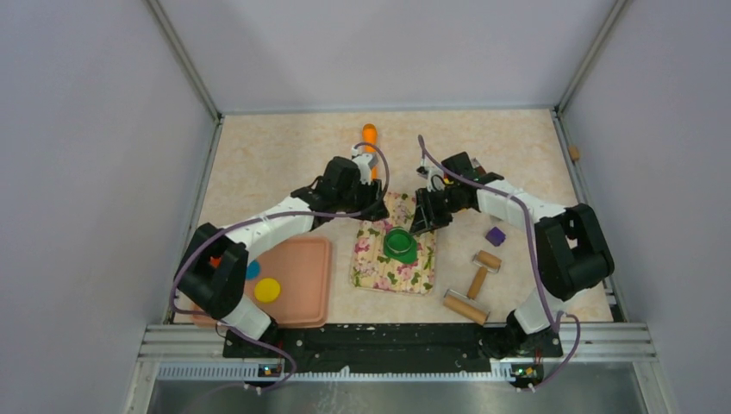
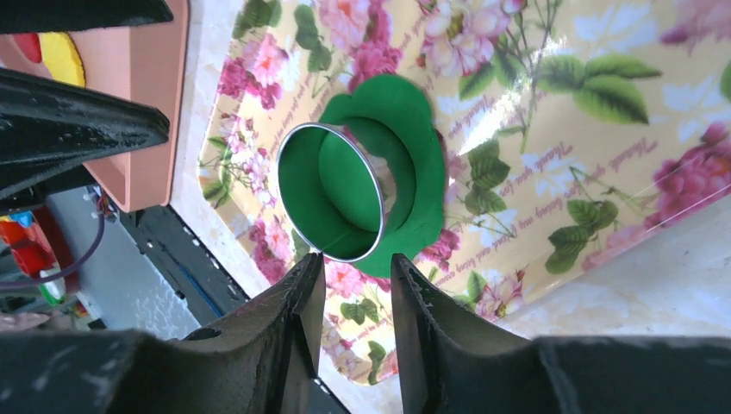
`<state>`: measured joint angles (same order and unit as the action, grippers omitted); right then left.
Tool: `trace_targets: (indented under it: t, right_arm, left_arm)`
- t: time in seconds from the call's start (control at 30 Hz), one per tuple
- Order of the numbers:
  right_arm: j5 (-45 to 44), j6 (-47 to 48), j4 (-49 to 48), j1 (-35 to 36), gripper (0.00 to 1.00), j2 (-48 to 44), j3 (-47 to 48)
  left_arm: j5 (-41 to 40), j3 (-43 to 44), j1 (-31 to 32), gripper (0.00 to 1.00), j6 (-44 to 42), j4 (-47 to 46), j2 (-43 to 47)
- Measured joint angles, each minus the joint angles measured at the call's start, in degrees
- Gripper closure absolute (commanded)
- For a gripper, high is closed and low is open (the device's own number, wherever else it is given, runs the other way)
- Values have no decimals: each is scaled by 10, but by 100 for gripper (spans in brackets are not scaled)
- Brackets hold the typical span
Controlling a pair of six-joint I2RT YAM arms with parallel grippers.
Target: Roll out the dumpling wrappers from the dough
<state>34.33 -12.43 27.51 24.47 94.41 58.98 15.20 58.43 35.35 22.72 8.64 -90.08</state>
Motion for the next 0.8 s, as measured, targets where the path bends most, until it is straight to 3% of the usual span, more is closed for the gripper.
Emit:
trace_targets:
  t: [0.13, 0.3, 0.5, 0.8]
  right_arm:
    - [0, 30, 2, 0, 60, -4, 16]
    - [11, 89, 0, 0, 57, 26, 42]
    - [18, 150, -5, 0, 58, 92, 87]
    - [27, 182, -4, 1, 64, 112, 94]
  left_arm:
    - [23, -12, -1, 51, 31, -5, 13]
    - [84, -97, -1, 47, 83, -36, 16]
    - [123, -139, 0, 54, 129, -81, 14]
    - [165, -146, 0, 64, 172, -170, -15]
